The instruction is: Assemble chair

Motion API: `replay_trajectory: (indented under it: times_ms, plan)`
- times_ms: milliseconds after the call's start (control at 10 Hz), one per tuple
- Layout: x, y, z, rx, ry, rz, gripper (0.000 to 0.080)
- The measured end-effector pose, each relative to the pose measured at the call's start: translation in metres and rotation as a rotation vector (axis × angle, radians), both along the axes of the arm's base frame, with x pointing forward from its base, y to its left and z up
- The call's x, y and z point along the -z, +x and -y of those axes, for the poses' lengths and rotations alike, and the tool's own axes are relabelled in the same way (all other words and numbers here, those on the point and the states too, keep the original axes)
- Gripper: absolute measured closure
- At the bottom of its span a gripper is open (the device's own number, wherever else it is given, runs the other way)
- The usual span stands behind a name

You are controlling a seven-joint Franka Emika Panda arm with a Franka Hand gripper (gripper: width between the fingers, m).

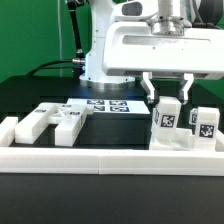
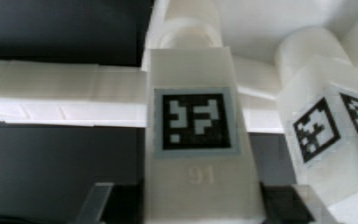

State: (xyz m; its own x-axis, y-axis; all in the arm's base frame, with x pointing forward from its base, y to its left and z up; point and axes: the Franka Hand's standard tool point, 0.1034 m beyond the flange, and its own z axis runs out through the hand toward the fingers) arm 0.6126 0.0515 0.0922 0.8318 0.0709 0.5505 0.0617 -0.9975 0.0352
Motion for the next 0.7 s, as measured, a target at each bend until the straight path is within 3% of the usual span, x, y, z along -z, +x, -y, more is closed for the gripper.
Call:
replay_trajectory:
  times_ms: [500, 600, 700]
  plan:
    - [0.0038, 0.0007, -0.0058, 0.002, 0.000, 0.018, 0.0502]
    - [0.0039, 0.0006, -0.0059, 0.002, 0.000, 0.018, 0.0299]
    - [0.0038, 0.0004, -0.0047, -0.001, -0.002, 0.010, 0.0299]
